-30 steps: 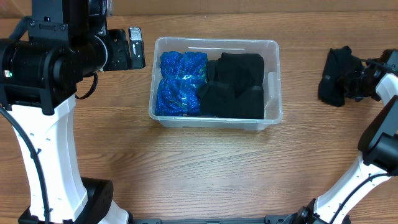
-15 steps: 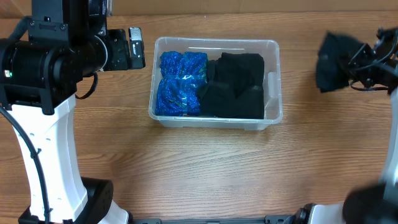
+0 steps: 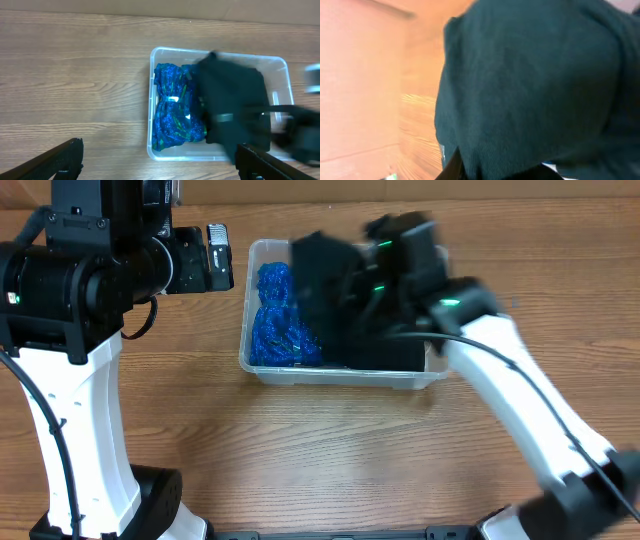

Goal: Pack container

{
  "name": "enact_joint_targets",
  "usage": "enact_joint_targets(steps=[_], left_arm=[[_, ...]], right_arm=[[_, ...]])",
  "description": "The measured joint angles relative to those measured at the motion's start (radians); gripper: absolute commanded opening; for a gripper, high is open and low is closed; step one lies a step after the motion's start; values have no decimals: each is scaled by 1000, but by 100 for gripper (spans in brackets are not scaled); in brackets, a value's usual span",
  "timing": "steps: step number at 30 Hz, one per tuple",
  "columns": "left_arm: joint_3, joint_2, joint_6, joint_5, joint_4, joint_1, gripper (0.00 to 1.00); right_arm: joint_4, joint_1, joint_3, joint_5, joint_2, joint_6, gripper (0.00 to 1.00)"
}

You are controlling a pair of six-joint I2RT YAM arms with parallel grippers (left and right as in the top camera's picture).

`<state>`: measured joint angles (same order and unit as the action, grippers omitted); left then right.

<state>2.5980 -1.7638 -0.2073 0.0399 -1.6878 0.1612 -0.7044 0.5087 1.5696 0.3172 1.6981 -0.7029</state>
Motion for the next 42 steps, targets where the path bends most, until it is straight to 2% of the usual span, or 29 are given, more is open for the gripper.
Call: enact_joint_targets(steps=[1, 2, 5, 7, 11, 17, 20, 25, 28, 31, 34, 38, 42], left_arm=[[0, 0, 0, 0, 0, 0, 100], [0, 0, 0, 0, 0, 0, 100], [0, 0, 0, 0, 0, 0, 100], [0, 0, 0, 0, 0, 0, 100], [0, 0, 0, 0, 0, 0, 100], [0, 0, 0, 0, -1, 0, 100], [0, 0, 0, 0, 0, 0, 100], [0, 0, 0, 0, 0, 0, 100], [0, 0, 0, 0, 0, 0, 100], [0, 0, 0, 0, 0, 0, 100], [0, 0, 0, 1, 0, 0, 100], [0, 0, 0, -1, -1, 0, 100], [0, 0, 0, 0, -1, 0, 100]], right_arm=[[0, 24, 0, -37, 58, -23, 44], [-2, 35, 0, -59, 100, -39, 66], [-25, 42, -1, -89, 238, -51, 83], [-30, 46, -1, -88, 260, -26, 100], [-66, 49, -1, -105, 153, 64, 100], [-310, 48, 1, -114, -230, 136, 100], [-263, 20, 0, -144, -328, 142, 100], [-268, -57, -3, -343, -560, 247, 100], [-385, -56, 0, -483, -768, 349, 100], [-473, -63, -6, -625, -887, 394, 100], [-407, -167, -165, -693, -988, 410, 100], [-185, -296, -528, -718, -1186, 430, 100], [-151, -312, -871, -701, -1355, 435, 100]])
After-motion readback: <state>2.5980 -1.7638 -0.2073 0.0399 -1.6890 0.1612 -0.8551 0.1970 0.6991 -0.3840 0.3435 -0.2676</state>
